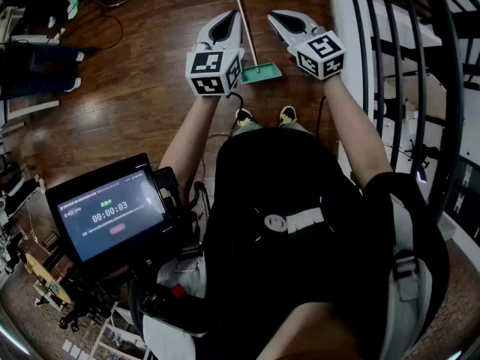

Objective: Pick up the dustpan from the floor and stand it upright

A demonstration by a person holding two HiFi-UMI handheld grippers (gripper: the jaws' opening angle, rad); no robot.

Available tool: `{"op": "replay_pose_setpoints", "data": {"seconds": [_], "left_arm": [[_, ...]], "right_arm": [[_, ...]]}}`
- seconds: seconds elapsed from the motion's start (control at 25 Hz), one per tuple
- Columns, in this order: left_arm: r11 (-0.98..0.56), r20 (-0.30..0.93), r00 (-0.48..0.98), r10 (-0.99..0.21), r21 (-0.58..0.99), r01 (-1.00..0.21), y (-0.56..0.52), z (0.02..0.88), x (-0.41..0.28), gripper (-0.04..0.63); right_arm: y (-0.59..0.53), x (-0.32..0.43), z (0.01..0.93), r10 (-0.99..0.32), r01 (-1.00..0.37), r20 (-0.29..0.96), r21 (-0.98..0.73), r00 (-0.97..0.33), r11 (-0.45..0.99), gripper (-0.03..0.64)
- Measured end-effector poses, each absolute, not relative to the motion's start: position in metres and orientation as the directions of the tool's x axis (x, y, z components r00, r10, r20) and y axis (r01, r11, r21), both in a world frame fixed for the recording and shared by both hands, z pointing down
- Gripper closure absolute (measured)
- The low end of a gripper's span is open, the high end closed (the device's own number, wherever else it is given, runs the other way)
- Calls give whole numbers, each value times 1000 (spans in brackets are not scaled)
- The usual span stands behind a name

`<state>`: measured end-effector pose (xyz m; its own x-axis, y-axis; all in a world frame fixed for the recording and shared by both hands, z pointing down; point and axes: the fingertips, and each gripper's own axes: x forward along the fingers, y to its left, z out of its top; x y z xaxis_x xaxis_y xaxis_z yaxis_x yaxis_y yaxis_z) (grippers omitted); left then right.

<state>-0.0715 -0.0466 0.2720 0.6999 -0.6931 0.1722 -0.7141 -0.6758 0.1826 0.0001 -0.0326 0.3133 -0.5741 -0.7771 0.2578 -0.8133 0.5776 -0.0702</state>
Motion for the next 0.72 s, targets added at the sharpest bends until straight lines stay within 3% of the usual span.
{"op": "replay_pose_setpoints", "data": {"seconds": [0.44,0.72], "left_arm": [[-667,159,698,-698,207,-715,-62,290,-122,577],[-617,199,654,-730,221,-756,-101,317,-99,577]], "right_arm": [[-47,-25,338,-754,-811,342,-43,-560,583,614],[-98,0,367,-701,-776,395,-52,-594,629,614]]}}
